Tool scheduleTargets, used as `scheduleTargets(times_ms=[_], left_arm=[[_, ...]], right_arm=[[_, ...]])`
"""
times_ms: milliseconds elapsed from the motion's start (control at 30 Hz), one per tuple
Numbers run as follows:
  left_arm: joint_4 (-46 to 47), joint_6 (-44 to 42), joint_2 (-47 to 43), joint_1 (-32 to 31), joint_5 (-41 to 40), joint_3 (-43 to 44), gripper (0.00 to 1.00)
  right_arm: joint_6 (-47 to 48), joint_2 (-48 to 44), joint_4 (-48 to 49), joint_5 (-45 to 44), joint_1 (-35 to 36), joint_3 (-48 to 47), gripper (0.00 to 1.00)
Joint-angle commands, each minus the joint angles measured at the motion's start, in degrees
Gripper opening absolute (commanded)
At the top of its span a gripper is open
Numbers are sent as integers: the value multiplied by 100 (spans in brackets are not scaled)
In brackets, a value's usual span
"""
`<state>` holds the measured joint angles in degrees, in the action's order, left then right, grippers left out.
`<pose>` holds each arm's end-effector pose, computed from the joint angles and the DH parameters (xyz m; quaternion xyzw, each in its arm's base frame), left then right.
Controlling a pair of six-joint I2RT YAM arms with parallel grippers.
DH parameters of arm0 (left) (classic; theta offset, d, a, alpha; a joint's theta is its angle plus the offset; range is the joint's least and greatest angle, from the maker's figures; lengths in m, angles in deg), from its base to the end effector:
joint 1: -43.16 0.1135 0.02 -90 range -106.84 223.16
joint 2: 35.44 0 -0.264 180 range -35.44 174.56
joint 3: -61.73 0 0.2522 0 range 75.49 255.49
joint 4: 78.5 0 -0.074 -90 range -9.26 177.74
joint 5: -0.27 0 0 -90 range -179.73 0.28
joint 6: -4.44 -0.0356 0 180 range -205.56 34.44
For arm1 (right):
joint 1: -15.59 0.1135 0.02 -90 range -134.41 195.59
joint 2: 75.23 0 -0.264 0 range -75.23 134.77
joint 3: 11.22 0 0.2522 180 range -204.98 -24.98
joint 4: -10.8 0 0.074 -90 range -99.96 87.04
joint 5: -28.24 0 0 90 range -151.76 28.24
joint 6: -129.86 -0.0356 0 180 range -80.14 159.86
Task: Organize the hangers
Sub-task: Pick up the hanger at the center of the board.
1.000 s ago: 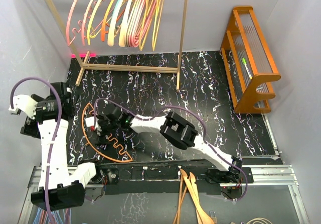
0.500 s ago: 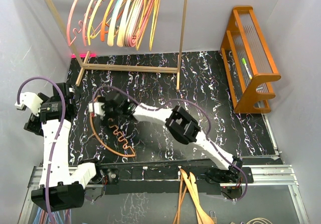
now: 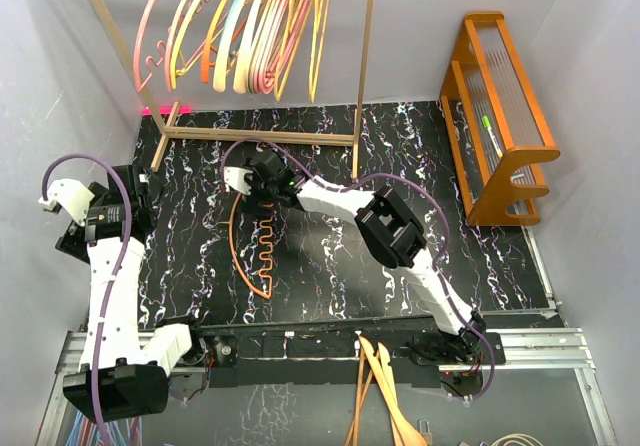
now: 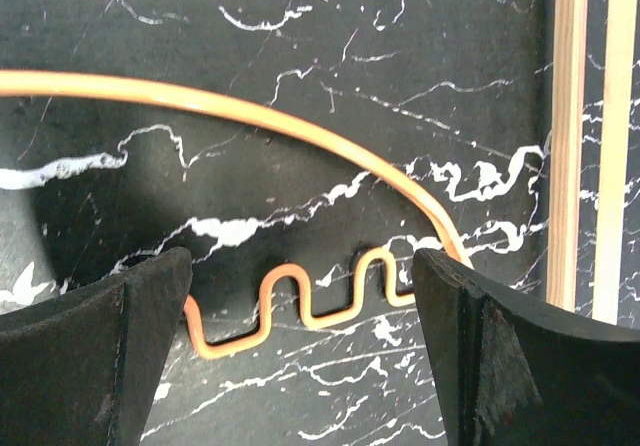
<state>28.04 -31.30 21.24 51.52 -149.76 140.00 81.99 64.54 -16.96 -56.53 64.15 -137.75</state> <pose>0.1599 0.0547 0.3547 -0.5649 0.6143 0.3251 0.4448 0.3613 0.4142 0.1544 -0.6599 0.6254 0.0647 0.4113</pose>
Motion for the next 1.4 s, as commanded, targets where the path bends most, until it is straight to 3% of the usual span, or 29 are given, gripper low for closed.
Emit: scheduleTargets(times_ms=[0,100,200,467,667,867,1067,1233,1367], left_arm=[[977,-1667,-13,-88,1898,-315,97],[1641,-2353,-127,-89,4324,-648,97],[2307,-2234,-372,-84,5845,-1220,97],[3008,-2008,-269,-89,7089,-1797,97],[3324,-2508,399,-117,9506,-2017,97],[3421,-2216,301,-425,9387,-2484,97],[3221,-2102,-3,-469,9254,-2517,97],[3083,-2172,-48,-478,9183,-2494,97],[3044,-2173,75,-482,9286,-2453,97]], right_arm=[[-14,377,-2012,-288,-226,822,100],[-326,72,-2378,142,-572,1380,100],[-400,-528,-2156,354,-944,2401,100],[-319,-1897,-2094,998,-1221,4230,100],[318,-3220,-2059,1775,-1253,4238,100],[1941,-3557,-2068,2449,-1478,3787,100],[2445,-2289,-3365,3202,-1913,2318,100],[2609,-1882,-3431,3317,-1955,2112,100],[2649,-1656,-3664,3528,-1957,1962,94]])
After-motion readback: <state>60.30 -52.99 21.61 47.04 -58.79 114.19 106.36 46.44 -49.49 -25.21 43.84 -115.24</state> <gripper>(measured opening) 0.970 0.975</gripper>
